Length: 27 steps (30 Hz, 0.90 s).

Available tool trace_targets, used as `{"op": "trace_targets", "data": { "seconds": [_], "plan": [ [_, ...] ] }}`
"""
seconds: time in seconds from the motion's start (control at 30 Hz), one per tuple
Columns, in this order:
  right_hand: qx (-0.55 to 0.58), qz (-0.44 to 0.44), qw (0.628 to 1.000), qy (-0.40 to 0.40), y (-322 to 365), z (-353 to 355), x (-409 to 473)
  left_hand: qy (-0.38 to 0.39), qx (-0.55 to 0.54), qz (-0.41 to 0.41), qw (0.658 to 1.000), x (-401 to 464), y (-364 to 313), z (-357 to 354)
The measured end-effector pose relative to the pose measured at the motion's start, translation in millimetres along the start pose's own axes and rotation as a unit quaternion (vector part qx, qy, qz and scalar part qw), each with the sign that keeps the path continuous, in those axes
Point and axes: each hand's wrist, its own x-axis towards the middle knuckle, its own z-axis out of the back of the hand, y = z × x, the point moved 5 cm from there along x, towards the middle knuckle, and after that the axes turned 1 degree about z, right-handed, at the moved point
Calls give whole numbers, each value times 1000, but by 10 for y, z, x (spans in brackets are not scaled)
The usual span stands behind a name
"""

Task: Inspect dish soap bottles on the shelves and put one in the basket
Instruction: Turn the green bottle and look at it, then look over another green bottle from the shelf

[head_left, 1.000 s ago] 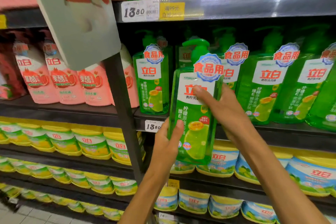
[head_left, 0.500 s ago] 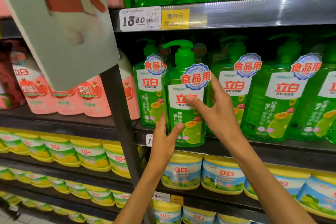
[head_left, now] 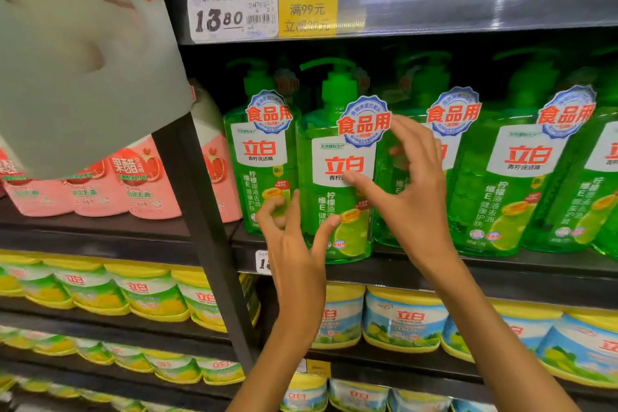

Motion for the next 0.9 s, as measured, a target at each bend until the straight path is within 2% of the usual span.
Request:
{"op": "trace_targets", "data": {
  "seconds": [0.1, 0.27, 0.43, 0.57, 0.63, 0.73, 0.8, 0.83, 0.9],
  "plan": [
    [-55, 2, 998, 43, -29, 13, 10, -27, 16, -21, 999, 8, -12, 3],
    [-186, 0, 983, -5, 64, -20, 34, -64, 34, -37, 997, 57, -9, -35],
    [-260, -17, 965, -33, 70, -104, 84, -37, 107, -64, 992, 24, -21, -198],
    [-284, -21, 958, -12, 97, -160, 84, -17, 152, -58, 987, 22, -28, -267],
    [-248, -22, 969, -2, 98, -99, 44, -30, 163, -57, 985, 3, -60, -253],
    [-172, -3, 980, -103, 130, 303, 44, -65, 133, -118, 982, -101, -212, -226],
    [-227, 3, 963, -145, 117, 588, 130, -44, 103, -159, 981, -145, -356, -310],
    [-285, -3, 950, -126, 84, 681, 213, -22, 106, -167, 980, -154, -424, -386],
    [-392, -20, 919, -27, -15, 751, 407, 38, 143, -166, 975, -179, -539, -574]
  ]
}}
